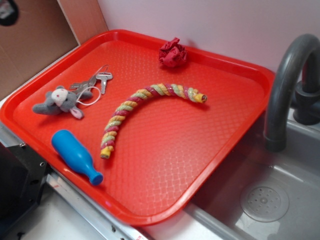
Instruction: Grab the multicolored rope.
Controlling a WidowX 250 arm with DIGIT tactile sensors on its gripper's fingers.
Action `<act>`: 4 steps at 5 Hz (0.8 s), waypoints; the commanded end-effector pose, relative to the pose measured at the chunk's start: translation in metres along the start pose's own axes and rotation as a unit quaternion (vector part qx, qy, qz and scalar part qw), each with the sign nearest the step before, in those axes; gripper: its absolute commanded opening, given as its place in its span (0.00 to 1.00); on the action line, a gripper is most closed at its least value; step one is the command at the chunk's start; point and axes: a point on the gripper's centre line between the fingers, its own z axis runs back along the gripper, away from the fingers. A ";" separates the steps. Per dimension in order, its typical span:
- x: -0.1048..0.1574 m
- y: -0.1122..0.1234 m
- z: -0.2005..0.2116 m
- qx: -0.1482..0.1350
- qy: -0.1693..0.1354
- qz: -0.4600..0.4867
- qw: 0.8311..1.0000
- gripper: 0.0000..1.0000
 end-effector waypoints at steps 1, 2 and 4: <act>0.048 -0.017 -0.066 -0.017 0.016 -0.004 1.000 1.00; 0.064 -0.017 -0.105 -0.041 0.037 -0.012 0.998 1.00; 0.076 -0.027 -0.171 -0.038 0.093 -0.060 0.993 1.00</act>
